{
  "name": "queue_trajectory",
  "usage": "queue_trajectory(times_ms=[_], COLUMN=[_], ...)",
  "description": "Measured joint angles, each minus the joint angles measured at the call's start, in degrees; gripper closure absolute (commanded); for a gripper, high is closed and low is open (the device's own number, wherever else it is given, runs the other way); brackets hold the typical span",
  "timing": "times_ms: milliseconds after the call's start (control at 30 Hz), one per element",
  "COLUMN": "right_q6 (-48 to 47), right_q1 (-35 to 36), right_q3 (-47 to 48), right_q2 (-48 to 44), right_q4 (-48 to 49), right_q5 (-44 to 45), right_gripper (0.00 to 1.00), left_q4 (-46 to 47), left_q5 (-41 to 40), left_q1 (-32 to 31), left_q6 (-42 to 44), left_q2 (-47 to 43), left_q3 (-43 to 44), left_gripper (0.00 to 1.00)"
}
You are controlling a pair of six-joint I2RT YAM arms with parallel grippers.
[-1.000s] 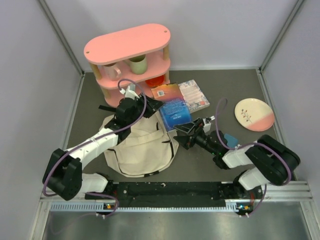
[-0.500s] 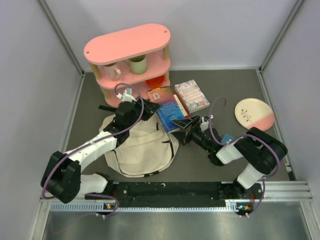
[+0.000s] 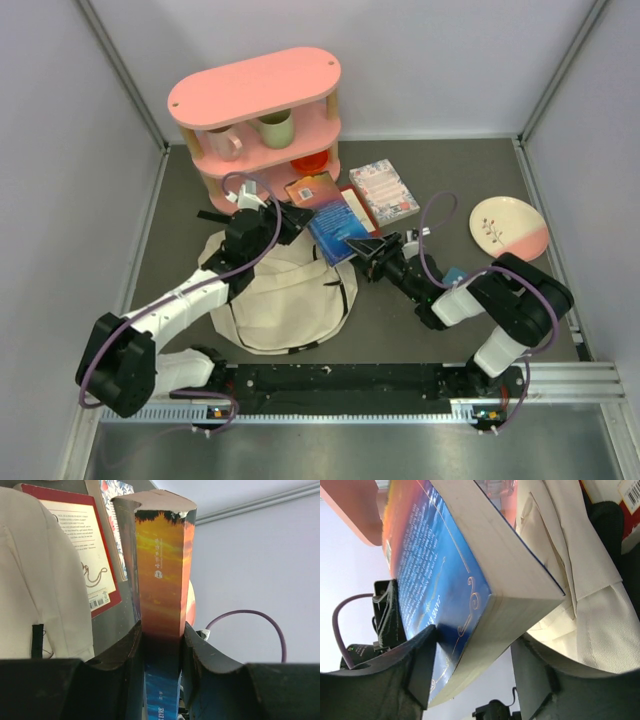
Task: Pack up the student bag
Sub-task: Pick up the book from the center of the board.
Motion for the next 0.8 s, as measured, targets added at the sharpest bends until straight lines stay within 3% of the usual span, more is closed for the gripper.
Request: queue_trajectory(times_ms=[133,233,333,400,500,533,600,800], right_q6=[-0.52,-1.03,-2.54,-3.34,-3.91,-4.11,-4.57,-9.05], right_q1=[-0.72,-1.31,-1.66,-1.77,-1.99,-2.1,-2.25,-3.13], right_q3=[-0.04,-0.2,-0.79,-0.83,-0.79,-0.76,-0.79,-0.79], right_q2=[-0.11,-0.74,-2.01,-2.78,-3.61,-3.78,-4.2,-9.88], right_q4=[0.74,0.7,0.68,0.63,0.68,0.7,0.61,-2.23], right_q5=[0.0,-0.44,-1.38,-2.4,-3.58,-3.78,-4.39,-5.73], right_gripper=[0.58,0.59,0.52,0.58,0.84,0.9,0.9,0.91], left_q4=[-1.18,-1.62,-1.77,-2.1,-2.01,-2.1,-2.38,-1.11], left_q5=[-0.07,0.02,0.33,0.59,0.96,0.94,0.98,2.49], left_q1=[0.11,0.11,0.09,0.04,0.04,0.04,0.11,0.15], left_q6=[0.15,-0.07,-0.42,-0.46,-0.11,0.04,0.0,1.57], left_q2=[-0.22,-0.83,-2.23,-3.39,-4.2,-4.2,-4.2,-4.74], left_q3=[-0.07,-0.85,-1.97,-2.27,-2.29,-2.29,-2.29,-2.27], left_gripper=[1.0,1.0,1.0,1.0,1.0,0.96,0.88,0.39])
